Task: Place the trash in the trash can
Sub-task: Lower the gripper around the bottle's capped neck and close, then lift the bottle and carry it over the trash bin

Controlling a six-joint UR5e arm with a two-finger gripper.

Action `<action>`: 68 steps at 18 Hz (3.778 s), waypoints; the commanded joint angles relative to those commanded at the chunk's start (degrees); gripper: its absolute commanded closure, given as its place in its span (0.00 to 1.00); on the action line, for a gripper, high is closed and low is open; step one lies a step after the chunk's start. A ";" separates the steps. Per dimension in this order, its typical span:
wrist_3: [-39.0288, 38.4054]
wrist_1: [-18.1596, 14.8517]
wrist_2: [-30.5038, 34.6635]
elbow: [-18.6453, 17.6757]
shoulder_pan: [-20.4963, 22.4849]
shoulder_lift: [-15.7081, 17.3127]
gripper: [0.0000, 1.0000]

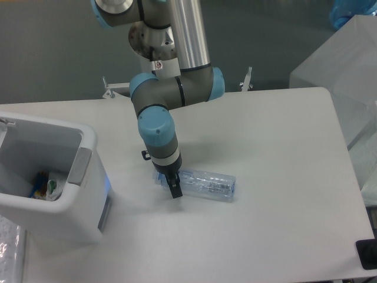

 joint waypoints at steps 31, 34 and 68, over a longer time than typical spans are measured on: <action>-3.16 -0.09 0.44 1.23 -0.44 -0.88 0.22; -3.51 -0.09 0.44 1.23 -0.44 -0.79 0.35; -60.01 3.96 -23.46 29.26 3.61 8.35 0.40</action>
